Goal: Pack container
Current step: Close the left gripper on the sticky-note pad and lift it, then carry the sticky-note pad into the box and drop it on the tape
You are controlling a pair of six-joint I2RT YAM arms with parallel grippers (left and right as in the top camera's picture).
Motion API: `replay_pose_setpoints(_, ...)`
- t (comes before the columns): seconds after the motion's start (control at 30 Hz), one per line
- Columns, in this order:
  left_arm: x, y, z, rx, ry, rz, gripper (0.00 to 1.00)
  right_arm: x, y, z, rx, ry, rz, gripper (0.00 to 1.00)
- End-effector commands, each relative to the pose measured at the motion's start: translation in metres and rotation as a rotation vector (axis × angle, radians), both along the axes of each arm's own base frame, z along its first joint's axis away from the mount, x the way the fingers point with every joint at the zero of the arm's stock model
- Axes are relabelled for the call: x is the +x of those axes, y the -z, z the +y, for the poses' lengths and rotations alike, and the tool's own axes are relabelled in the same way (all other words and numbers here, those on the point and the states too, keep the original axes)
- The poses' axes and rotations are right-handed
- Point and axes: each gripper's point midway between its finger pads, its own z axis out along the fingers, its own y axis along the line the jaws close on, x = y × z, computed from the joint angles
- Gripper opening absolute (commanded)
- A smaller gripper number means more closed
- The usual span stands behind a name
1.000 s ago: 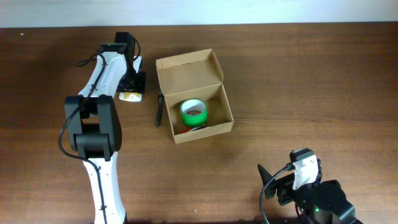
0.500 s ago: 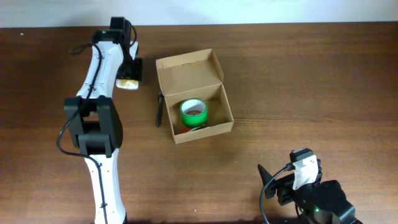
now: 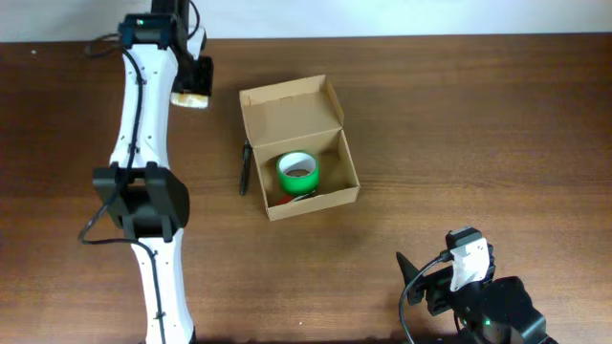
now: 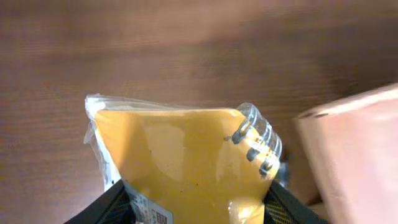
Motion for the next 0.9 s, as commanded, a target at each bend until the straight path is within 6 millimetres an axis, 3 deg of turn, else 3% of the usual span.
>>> replay_pose_setpoints(0.0,0.002,-0.026,-0.037,-0.055,0.120,-0.057,0.44,0.001,-0.001,-0.003,0.004,0.022,-0.007,0.99)
replay_pose_setpoints(0.2,-0.018,-0.046,-0.090,-0.045,0.272,-0.059,0.44,0.001,-0.001,-0.003,0.004,0.022,-0.007,0.99)
replay_pose_setpoints(0.53,-0.078,-0.038,-0.177,-0.001,0.572,0.066,0.45,0.001,-0.001,-0.003,0.004,0.022,-0.007,0.99)
replay_pose_setpoints(0.63,-0.089,-0.037,-0.190,0.007,0.615,0.085,0.45,0.001,-0.001,-0.003,0.004,0.022,-0.007,0.99)
replay_pose_setpoints(0.73,-0.094,-0.037,-0.201,0.010,0.640,0.085,0.54,0.001,-0.001,-0.003,0.004,0.022,-0.008,0.99)
replay_pose_setpoints(0.87,-0.101,-0.032,-0.210,0.010,0.663,0.105,0.57,0.001,-0.001,-0.003,0.004,0.022,-0.007,0.99)
